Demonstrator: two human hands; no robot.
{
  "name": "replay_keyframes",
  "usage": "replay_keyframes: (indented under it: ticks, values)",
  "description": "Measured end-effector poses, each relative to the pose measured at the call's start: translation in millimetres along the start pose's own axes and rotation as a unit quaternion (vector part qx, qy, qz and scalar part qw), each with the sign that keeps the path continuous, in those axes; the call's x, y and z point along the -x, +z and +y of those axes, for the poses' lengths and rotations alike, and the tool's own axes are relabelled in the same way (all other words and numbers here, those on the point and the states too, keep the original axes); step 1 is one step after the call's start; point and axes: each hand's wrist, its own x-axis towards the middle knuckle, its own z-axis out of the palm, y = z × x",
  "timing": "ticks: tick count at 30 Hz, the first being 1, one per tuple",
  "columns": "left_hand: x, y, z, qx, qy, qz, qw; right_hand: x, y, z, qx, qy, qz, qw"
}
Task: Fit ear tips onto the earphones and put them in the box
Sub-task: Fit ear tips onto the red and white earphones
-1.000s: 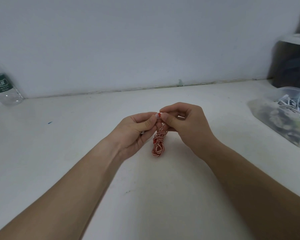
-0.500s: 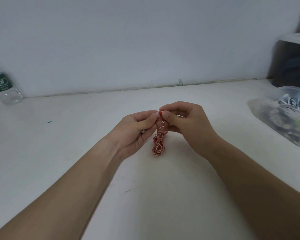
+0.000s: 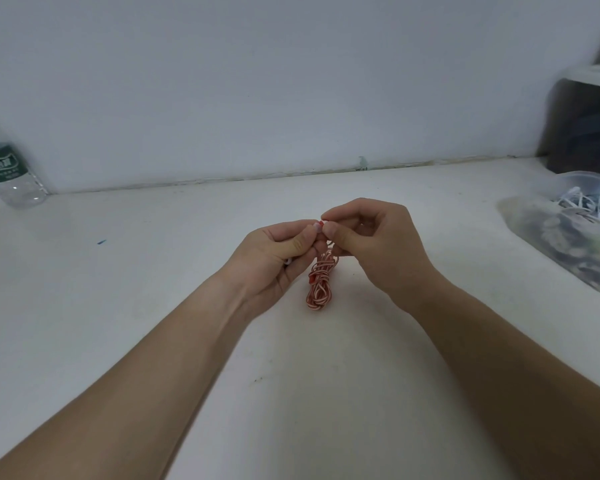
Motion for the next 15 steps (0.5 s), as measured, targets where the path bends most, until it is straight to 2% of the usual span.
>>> replay_keyframes:
  ticks: [15]
  values:
    - [2.1,0.5,1.4,0.009,-0.019,-0.007,1.000,-0.1,-2.6,-1.4,-0.008,0.006,-0.020,1.000]
